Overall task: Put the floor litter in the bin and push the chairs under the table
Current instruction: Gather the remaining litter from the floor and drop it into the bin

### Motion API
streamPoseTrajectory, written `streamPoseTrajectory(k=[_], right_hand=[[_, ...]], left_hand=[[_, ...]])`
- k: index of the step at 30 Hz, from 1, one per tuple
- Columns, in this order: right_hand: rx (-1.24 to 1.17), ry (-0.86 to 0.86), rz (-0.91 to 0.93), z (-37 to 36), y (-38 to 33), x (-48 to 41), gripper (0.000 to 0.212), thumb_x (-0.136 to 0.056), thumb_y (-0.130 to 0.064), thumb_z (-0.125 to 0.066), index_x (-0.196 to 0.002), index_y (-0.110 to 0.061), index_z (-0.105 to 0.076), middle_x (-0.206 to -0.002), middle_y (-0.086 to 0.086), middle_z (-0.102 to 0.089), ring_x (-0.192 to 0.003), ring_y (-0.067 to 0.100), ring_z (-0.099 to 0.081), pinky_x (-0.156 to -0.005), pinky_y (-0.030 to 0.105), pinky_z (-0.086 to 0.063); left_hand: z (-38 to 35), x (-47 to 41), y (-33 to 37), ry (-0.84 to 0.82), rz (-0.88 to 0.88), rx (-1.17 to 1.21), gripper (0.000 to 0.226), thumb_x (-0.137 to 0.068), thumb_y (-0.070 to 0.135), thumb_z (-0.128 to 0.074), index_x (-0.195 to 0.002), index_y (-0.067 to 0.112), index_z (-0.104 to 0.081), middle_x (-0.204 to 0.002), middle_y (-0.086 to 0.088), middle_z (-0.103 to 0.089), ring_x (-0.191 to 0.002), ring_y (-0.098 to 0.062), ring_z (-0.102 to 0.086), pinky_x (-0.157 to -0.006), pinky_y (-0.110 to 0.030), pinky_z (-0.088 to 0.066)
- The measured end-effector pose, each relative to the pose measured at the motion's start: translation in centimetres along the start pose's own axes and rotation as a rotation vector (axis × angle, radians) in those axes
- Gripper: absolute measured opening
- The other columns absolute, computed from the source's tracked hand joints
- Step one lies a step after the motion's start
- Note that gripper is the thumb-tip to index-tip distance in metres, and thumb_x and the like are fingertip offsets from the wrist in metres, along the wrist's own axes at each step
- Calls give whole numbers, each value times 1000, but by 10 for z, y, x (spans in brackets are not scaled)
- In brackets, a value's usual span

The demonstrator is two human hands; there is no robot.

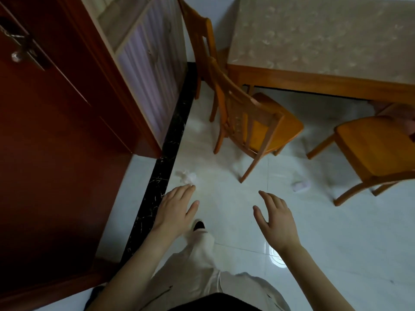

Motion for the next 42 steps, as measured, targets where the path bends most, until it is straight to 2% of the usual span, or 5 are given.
streamPoseTrajectory(k=[7, 12, 30, 35, 42], right_hand=[[11, -68, 63, -45, -52, -122, 47, -96, -28, -58, -138, -8, -52, -136, 11, -58, -124, 31, -53, -103, 44, -43], [-41, -142, 42, -138, -40, -209, 50, -96, -33, -50, -139, -7, -50, -138, 13, -57, -126, 34, -51, -104, 50, -43], [142, -300, 423, -662, 200, -435, 51, -95, -31, -52, -138, -3, -50, -130, 18, -59, -117, 37, -55, -95, 47, -46], [121, -354, 415, -710, 224, -438, 50, -98, -32, -46, -138, -3, -50, -131, 17, -59, -118, 35, -55, -95, 47, -47], [85, -386, 350, -691, 223, -413, 48, -97, -28, -48, -136, -1, -52, -128, 18, -61, -116, 37, -56, -94, 47, -47]], left_hand=[[16, -96, -89, 9, 35, -21, 55, -92, 45, -35, -135, 13, -50, -136, -4, -54, -125, -23, -47, -104, -34, -35], [-52, -159, -153, 36, 147, 28, 51, -91, 35, -51, -134, 9, -51, -137, -9, -53, -127, -26, -47, -108, -35, -32], [-609, -366, -431, 46, 279, 10, 73, -82, 46, -63, -145, 20, -37, -152, -3, -35, -139, -26, -30, -111, -54, -25], [-680, -377, -452, -147, 241, -39, 71, -88, 48, -57, -149, 29, -25, -157, -2, -22, -143, -29, -19, -113, -51, -24], [-667, -355, -435, -134, 286, 188, 51, -84, 12, -63, -133, 13, -50, -133, -10, -48, -106, -34, -48, -90, -44, -45]])
Point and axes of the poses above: each hand's wrist, its own x-axis away from the middle knuckle, its own z-axis out of the back of the hand, y = z × x, the point moved 3 cm from there along -x, towards the middle knuckle
